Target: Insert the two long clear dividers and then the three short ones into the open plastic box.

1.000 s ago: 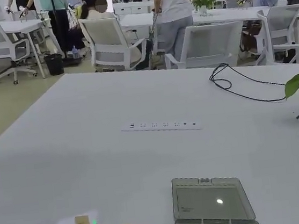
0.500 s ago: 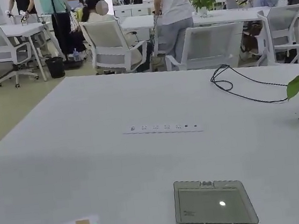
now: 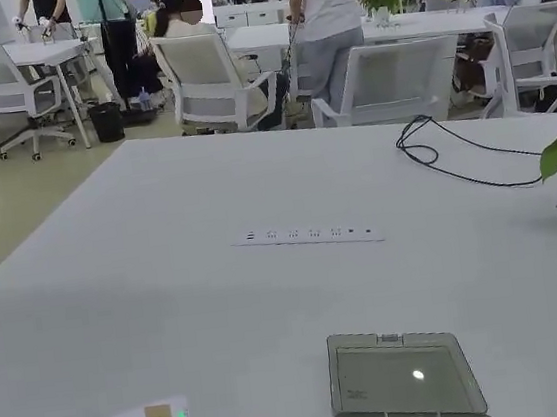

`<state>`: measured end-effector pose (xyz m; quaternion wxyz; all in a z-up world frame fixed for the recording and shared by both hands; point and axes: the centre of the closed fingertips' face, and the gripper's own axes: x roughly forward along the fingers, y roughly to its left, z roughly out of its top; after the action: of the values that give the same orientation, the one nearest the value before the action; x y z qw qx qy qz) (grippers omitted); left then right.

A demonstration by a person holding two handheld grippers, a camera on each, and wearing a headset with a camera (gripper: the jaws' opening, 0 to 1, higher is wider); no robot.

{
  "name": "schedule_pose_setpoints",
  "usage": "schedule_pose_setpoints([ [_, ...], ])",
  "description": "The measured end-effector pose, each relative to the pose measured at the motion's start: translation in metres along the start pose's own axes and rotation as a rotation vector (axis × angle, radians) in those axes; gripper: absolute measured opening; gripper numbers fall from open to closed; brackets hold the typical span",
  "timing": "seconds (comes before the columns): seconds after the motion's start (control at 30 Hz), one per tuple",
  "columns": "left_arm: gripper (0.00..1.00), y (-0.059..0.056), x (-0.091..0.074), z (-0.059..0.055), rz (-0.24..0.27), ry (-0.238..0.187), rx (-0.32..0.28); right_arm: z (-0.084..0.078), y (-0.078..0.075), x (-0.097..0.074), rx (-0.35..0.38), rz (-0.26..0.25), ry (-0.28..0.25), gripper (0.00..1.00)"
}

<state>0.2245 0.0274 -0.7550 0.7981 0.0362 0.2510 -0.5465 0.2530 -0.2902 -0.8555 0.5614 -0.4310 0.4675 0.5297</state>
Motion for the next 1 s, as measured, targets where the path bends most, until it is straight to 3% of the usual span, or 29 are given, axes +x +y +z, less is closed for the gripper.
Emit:
schedule_pose_setpoints([
  [0.33,0.99,0.0,0.001,-0.001,-0.001,0.001,-0.002,-0.003,-0.003,0.002,-0.005,-0.019,-0.002,0.34],
  [0.8,0.99,0.0,-0.001,-0.002,0.001,0.0,-0.006,-0.003,-0.002,0.002,-0.002,-0.031,0.007,0.33],
  [1.0,0.99,0.001,-0.003,0.0,0.009,-0.008,-0.011,0.007,-0.003,-0.008,0.008,-0.062,-0.029,0.33],
])
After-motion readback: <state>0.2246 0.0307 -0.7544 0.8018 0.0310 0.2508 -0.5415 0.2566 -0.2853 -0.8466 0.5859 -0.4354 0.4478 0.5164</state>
